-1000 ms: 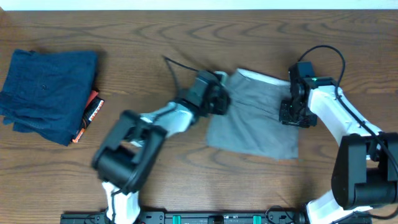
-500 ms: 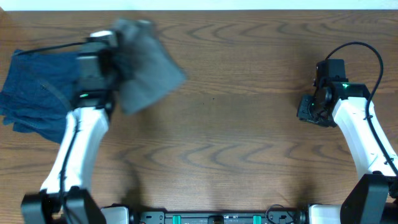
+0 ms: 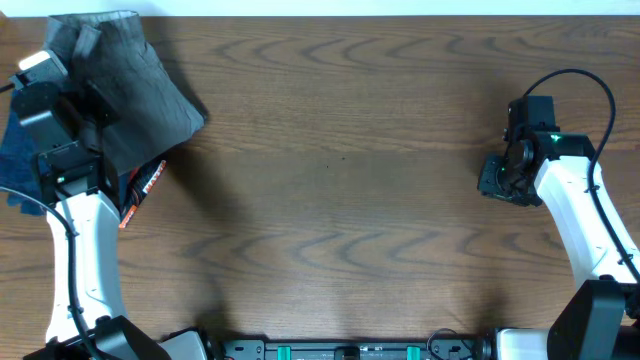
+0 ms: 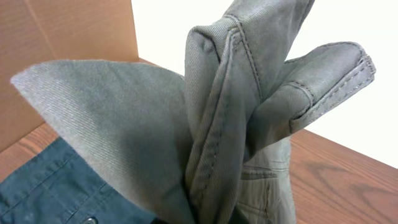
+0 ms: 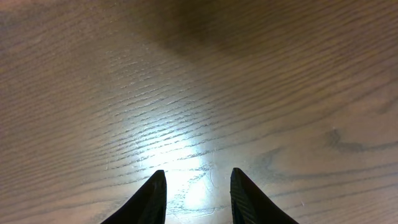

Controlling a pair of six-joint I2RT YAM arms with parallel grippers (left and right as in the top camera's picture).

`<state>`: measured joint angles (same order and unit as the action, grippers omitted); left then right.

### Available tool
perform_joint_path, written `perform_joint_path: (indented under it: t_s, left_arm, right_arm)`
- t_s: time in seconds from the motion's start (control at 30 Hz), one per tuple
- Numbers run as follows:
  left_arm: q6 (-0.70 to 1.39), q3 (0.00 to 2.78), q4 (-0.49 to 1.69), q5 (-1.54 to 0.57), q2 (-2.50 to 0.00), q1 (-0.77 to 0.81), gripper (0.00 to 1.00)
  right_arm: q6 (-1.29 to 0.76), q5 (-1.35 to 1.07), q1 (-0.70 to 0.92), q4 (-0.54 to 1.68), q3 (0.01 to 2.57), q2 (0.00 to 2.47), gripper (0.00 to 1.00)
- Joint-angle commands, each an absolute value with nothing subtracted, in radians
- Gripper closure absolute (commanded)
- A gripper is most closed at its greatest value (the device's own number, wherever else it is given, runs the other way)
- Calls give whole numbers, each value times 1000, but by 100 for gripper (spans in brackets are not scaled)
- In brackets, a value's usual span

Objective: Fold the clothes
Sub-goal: 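Carry the shorts left with the left gripper and place them on the navy garment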

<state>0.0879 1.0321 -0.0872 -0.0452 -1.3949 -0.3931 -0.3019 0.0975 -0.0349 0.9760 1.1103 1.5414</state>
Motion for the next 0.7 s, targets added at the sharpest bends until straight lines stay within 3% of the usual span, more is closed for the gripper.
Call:
perform_joint_path:
  t_s: [0.0,0.67]
  left_arm:
    - [83,1061,-123,-144,-1373,-399,94]
    - [83,1124,-221,-121,-1373,-422,92]
  right_arm:
    - [-287,97,-40,977,1118,1531,67]
    - [-286,97,-40,985,1118,1531,67]
